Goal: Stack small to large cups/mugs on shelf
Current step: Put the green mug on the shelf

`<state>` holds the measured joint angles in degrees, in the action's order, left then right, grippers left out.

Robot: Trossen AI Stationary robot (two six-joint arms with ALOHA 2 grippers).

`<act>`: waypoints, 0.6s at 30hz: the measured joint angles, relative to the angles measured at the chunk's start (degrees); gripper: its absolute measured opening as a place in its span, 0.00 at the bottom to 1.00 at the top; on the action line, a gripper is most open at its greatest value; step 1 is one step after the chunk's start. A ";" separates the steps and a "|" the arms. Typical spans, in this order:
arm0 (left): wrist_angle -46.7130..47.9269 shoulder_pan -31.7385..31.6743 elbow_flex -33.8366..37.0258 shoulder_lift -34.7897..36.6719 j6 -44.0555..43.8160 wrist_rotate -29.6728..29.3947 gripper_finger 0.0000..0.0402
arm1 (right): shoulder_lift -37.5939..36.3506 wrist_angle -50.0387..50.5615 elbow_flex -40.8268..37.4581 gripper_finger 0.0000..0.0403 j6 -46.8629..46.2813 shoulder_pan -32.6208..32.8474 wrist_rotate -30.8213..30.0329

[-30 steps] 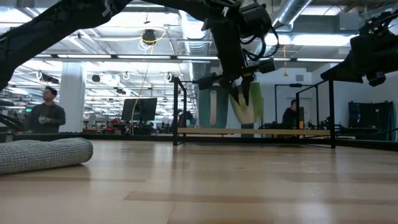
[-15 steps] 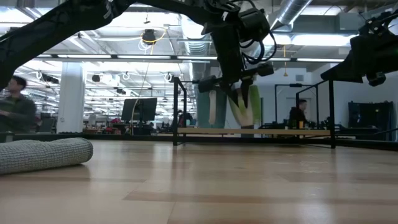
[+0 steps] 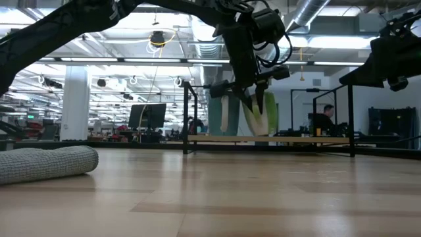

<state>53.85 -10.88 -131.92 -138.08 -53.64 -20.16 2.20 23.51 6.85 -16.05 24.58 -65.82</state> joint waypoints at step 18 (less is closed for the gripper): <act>-2.54 -0.10 0.00 0.00 -0.36 0.35 0.13 | 0.00 0.00 0.00 0.18 0.00 0.00 0.00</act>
<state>51.31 -10.98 -131.92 -138.08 -54.00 -19.81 2.20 23.51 6.85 -16.05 24.58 -65.82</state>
